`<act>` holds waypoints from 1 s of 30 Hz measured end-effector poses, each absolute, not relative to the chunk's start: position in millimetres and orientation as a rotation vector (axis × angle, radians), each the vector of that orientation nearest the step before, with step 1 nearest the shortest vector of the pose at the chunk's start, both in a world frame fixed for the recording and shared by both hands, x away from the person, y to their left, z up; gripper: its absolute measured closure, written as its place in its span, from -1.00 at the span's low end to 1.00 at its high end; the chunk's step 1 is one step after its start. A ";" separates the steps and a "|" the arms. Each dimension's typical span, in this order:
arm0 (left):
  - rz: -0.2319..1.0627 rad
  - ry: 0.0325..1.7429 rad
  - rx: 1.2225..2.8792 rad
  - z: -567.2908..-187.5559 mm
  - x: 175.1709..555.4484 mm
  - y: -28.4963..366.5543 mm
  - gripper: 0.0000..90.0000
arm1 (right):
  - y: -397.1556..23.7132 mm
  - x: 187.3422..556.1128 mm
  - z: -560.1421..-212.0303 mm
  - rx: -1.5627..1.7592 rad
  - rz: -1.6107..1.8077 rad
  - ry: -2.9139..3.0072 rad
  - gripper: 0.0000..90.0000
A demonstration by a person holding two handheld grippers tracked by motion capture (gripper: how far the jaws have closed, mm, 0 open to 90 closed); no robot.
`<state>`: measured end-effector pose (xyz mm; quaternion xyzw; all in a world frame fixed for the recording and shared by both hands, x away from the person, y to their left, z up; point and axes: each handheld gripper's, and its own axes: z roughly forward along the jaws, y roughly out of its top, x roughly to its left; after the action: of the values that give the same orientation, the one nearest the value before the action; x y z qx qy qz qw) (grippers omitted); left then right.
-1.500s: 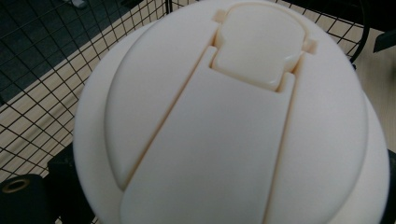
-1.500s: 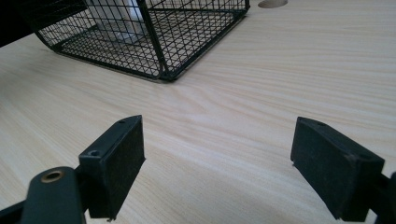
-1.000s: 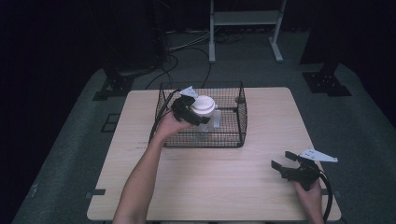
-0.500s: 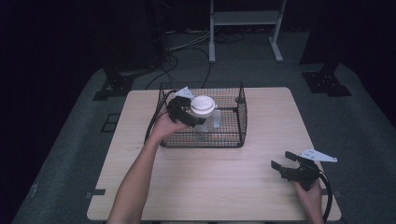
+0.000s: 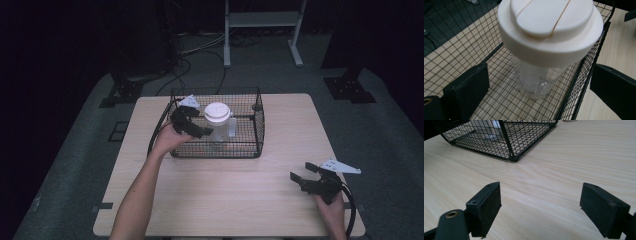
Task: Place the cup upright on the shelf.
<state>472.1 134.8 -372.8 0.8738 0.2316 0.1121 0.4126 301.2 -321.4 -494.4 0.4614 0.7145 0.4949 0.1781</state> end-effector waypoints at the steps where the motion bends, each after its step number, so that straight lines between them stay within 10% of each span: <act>1: 0.286 0.586 2.198 -372.9 470.9 136.9 -0.97 | -321.4 301.2 -494.3 1.307 1.399 2.020 -0.64; 30: 0.277 0.523 2.196 -370.4 426.7 158.0 -0.96 | -321.3 300.9 -494.4 1.313 1.391 2.015 -0.65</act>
<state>426.7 158.0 -370.4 0.8762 0.2087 0.1105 0.4201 300.9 -321.3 -494.4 0.4648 0.7134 0.4923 0.1806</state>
